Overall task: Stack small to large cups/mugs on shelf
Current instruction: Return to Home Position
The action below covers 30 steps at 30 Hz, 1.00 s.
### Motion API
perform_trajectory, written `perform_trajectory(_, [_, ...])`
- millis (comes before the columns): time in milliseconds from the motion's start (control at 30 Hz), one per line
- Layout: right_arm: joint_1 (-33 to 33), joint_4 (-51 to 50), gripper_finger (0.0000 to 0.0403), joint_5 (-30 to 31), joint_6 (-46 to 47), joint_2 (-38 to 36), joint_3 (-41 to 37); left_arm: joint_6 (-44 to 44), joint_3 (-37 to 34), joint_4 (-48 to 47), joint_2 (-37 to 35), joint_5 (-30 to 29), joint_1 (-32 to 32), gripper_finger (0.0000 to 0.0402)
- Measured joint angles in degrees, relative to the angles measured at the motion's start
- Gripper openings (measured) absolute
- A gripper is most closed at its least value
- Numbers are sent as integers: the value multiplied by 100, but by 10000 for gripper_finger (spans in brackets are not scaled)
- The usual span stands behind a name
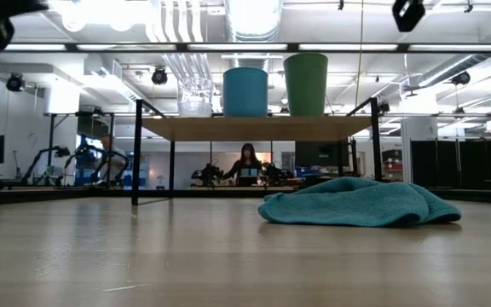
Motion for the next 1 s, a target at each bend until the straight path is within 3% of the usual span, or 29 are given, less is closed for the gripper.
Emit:
perform_trajectory(333, [29,-103,68,-79,-145,-1236,-513,-3,-98,243,125,-6,0,57])
perform_trajectory(733, [29,-170,68,-203,-102,-1917,-1125,-44,-204,451,54,-4,1,57])
perform_trajectory(1000, [29,-160,68,-202,-83,-2483,-1548,-163,-730,805,4,-3,0,57])
